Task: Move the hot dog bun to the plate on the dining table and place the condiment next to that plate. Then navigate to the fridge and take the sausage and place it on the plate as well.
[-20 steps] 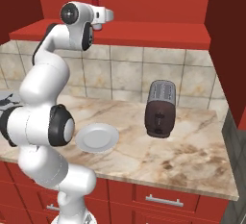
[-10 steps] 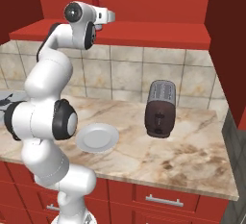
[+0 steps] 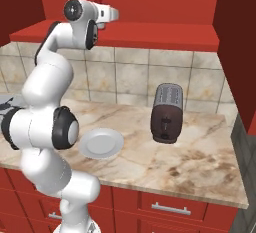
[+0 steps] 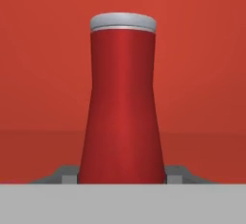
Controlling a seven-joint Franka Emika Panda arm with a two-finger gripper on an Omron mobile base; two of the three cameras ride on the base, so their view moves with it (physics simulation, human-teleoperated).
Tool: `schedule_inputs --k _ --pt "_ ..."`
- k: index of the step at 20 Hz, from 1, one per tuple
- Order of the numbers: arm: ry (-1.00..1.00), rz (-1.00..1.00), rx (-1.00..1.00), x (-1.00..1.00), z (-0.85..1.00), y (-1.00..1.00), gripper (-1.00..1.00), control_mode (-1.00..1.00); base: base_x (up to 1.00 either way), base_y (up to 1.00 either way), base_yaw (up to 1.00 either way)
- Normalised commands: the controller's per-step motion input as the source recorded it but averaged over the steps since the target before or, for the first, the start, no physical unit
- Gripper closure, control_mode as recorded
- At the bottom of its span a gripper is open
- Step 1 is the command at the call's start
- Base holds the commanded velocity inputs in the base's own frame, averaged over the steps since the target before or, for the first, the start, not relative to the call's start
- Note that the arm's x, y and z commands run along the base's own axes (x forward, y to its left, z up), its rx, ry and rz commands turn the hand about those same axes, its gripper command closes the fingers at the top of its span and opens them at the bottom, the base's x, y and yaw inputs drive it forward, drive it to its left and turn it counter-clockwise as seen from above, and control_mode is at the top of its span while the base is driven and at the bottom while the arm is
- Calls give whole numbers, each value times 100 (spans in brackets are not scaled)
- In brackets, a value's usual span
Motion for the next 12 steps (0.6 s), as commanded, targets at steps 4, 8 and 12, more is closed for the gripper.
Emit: schedule_inputs --k 4,8,12 --pt "-18 -3 0 -72 34 0 100 -100 0 0 0" --pt "-16 0 0 -85 46 0 100 -100 0 0 0" --pt "-16 0 0 -100 47 0 100 -100 0 0 0"
